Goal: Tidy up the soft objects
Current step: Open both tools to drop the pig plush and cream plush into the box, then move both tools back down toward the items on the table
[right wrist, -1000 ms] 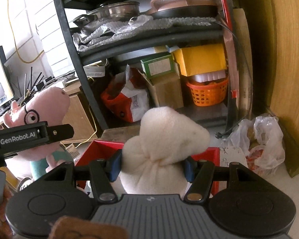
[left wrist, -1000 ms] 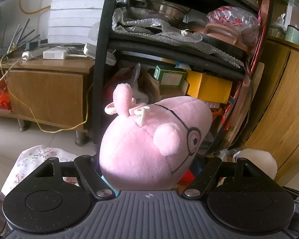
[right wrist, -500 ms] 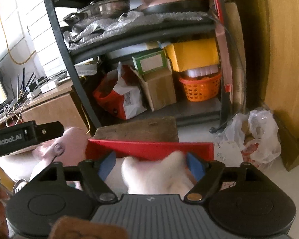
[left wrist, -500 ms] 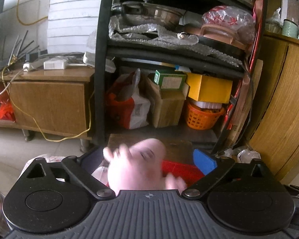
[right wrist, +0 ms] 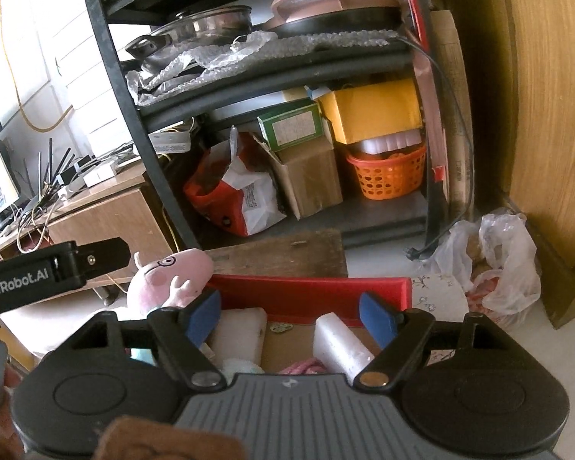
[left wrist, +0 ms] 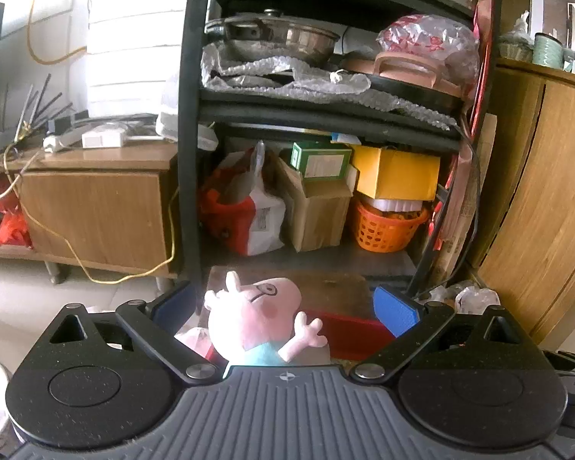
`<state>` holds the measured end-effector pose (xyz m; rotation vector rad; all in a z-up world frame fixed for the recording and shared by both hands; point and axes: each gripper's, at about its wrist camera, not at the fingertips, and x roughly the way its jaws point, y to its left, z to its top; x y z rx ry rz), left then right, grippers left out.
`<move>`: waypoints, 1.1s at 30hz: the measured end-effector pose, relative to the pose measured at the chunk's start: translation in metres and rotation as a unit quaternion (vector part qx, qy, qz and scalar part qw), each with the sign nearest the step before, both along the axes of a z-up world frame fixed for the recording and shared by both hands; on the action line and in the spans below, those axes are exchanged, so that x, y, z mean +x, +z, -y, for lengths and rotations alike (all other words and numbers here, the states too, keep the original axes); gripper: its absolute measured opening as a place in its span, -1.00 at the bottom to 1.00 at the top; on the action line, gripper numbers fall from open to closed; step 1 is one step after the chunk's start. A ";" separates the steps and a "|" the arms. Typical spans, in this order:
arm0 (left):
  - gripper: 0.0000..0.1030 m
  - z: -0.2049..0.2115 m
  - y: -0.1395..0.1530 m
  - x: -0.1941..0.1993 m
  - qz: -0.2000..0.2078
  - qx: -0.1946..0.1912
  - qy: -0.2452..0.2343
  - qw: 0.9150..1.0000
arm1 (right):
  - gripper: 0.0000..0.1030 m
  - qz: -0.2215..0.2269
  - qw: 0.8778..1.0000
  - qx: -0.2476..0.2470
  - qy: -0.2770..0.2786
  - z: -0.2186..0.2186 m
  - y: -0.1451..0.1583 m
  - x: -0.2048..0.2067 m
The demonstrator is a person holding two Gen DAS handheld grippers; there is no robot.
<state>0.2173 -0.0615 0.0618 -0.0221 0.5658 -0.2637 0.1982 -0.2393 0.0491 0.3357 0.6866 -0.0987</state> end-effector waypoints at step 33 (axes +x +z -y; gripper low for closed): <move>0.88 0.009 0.033 -0.066 0.056 0.053 -0.032 0.996 | 0.04 0.021 1.000 0.007 0.012 -0.008 0.036 -0.055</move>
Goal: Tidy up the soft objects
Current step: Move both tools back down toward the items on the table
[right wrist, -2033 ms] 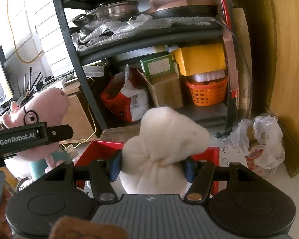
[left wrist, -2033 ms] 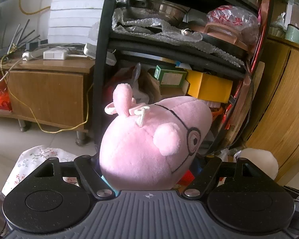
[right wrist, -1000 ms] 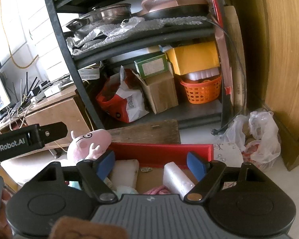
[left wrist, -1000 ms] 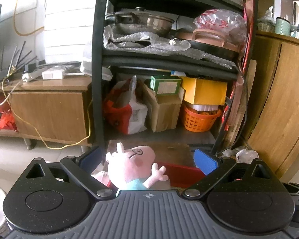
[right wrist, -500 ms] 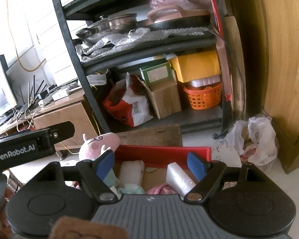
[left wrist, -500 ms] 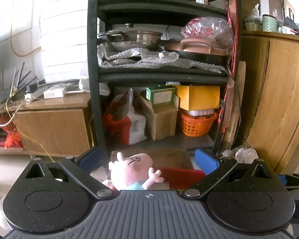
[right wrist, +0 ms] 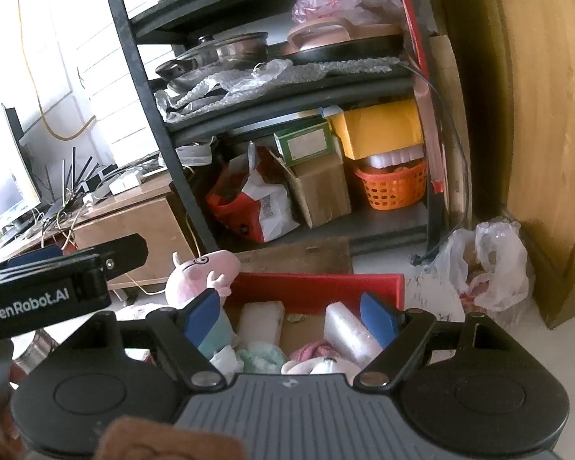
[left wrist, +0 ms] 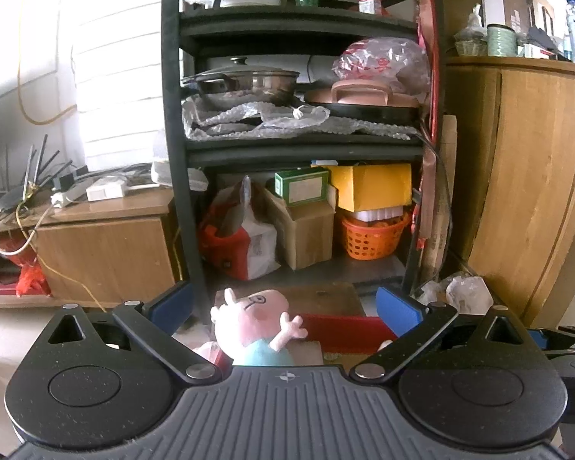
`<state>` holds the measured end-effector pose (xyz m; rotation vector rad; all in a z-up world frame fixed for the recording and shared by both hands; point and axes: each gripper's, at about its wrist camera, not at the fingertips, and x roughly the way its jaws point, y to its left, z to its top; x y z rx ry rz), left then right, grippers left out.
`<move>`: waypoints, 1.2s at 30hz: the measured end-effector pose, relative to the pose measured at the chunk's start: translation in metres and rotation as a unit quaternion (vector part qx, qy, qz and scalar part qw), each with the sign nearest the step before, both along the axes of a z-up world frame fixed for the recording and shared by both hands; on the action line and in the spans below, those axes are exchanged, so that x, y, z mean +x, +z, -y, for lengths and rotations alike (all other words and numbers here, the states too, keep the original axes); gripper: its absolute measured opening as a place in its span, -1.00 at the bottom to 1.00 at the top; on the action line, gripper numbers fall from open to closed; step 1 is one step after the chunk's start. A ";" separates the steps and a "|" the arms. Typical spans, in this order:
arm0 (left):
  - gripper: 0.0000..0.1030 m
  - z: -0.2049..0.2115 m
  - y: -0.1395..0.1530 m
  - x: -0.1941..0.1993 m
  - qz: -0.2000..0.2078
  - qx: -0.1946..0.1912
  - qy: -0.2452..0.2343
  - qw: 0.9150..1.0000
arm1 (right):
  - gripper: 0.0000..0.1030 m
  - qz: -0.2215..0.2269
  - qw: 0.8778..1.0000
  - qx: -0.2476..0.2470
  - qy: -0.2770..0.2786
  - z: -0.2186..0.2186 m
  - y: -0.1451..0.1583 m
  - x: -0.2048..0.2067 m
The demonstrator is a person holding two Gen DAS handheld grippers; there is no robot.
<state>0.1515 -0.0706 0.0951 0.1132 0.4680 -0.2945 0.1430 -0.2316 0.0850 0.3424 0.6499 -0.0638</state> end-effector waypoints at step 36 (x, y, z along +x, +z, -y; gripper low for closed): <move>0.89 -0.010 -0.092 -0.067 -0.203 0.017 -0.062 0.977 | 0.06 -0.181 0.983 0.007 0.034 0.016 -0.092 -0.116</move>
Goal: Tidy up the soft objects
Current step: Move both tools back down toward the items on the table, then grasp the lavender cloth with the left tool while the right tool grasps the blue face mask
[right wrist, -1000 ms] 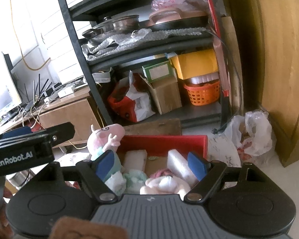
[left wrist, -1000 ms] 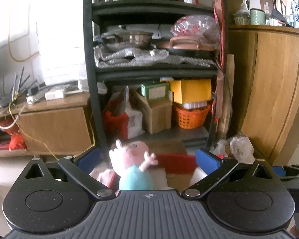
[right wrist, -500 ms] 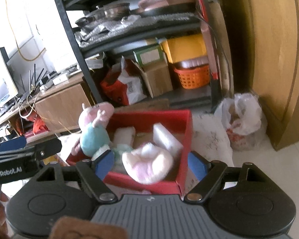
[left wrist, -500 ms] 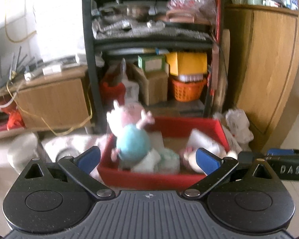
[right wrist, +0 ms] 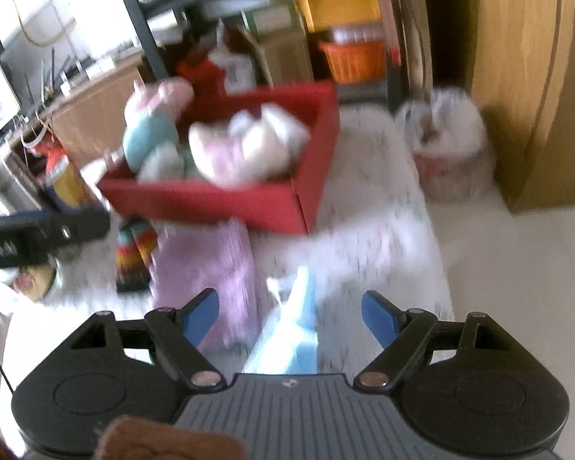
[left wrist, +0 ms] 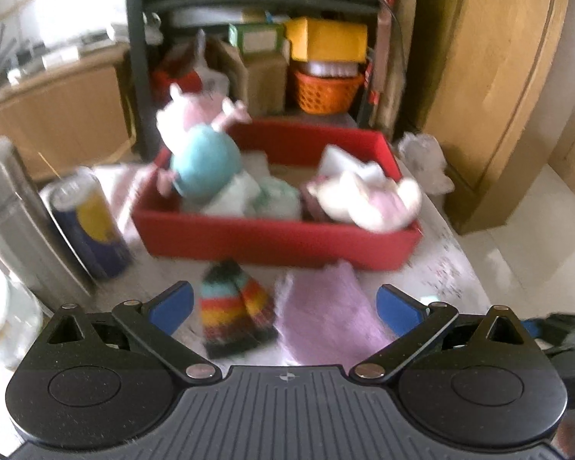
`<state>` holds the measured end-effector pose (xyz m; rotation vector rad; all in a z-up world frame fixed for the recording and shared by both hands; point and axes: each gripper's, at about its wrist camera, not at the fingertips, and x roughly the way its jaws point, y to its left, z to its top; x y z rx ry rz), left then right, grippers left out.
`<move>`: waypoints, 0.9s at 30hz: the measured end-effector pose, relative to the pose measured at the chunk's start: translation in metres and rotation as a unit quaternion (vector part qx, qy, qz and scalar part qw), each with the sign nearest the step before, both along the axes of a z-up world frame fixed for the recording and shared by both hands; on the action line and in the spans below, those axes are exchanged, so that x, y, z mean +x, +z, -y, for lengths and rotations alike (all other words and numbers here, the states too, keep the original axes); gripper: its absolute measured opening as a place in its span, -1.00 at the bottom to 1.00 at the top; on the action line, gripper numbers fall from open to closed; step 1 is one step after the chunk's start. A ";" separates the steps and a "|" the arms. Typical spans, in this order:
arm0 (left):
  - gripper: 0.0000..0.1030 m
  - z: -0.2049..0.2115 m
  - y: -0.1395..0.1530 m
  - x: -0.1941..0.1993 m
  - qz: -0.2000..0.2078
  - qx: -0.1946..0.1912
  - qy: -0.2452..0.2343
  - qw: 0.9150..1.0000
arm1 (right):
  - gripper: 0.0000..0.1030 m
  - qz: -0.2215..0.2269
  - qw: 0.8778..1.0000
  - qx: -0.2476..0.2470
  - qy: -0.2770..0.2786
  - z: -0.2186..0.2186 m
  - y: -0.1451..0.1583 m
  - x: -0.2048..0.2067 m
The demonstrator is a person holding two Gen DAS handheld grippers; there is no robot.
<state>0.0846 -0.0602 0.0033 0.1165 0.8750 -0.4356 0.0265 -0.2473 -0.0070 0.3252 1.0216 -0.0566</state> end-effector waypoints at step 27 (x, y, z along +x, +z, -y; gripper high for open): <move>-0.33 0.049 -0.084 0.033 -0.200 -0.035 -0.001 0.979 | -0.78 -0.046 0.997 0.053 0.035 0.012 -0.036 0.000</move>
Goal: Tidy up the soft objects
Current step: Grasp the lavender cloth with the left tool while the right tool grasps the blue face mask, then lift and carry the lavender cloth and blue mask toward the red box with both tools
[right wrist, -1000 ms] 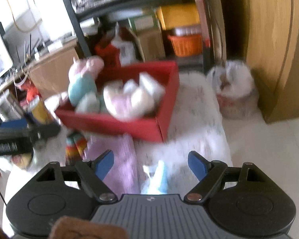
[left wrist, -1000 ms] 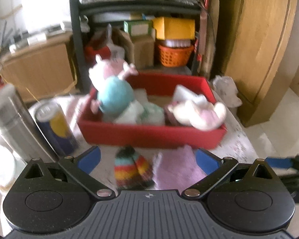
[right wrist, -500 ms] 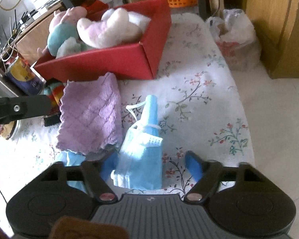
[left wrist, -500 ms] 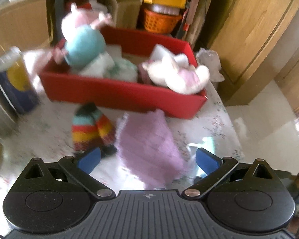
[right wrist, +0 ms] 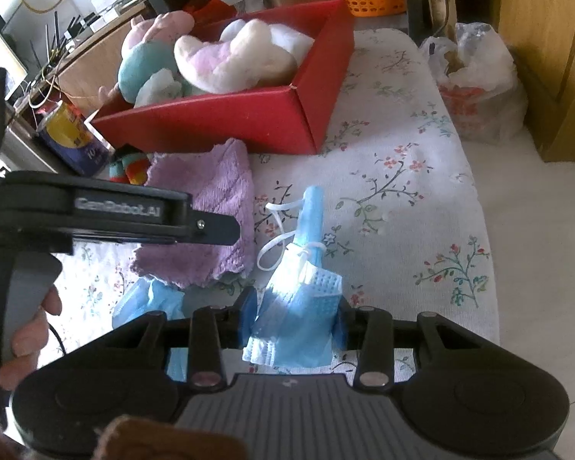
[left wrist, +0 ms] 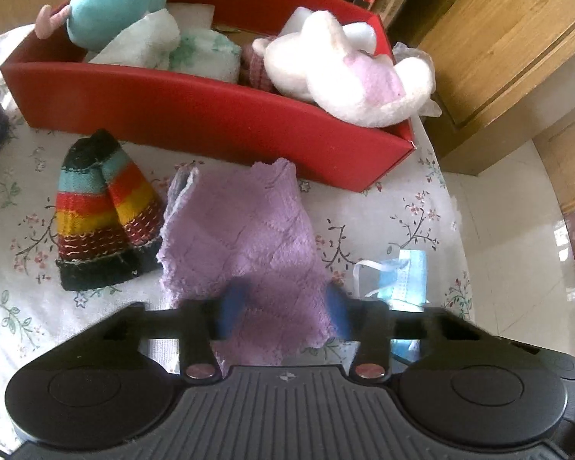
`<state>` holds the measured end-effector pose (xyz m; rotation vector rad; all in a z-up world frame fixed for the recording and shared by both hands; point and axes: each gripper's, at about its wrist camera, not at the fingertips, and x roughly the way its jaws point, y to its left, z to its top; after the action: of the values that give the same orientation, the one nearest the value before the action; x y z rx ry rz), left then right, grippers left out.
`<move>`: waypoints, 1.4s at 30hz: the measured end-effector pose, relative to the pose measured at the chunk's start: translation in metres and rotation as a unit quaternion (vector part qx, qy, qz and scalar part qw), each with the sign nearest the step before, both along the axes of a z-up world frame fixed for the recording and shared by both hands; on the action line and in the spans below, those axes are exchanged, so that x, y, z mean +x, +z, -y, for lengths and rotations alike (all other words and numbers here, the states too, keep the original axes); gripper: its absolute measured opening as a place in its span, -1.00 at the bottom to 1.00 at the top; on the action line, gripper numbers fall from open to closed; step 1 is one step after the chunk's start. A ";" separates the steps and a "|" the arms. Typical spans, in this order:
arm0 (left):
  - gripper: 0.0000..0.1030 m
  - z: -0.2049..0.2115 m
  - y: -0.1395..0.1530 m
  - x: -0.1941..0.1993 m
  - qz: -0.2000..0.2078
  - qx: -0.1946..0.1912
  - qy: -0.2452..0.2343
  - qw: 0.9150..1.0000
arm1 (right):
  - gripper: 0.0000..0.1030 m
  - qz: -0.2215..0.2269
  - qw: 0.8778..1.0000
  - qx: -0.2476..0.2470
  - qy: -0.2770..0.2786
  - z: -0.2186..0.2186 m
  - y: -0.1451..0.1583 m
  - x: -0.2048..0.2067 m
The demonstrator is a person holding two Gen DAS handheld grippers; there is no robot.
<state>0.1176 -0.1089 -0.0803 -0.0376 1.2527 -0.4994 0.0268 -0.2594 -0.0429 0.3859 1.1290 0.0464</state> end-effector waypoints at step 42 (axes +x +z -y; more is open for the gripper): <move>-0.95 -0.026 0.067 -0.009 0.042 -0.066 0.026 0.997 | -0.77 0.063 0.996 0.060 -0.036 0.022 0.043 -0.006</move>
<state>0.1088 -0.0832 -0.0131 -0.1593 1.1334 -0.5320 0.0209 -0.2818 0.0003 0.5243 0.9893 0.0740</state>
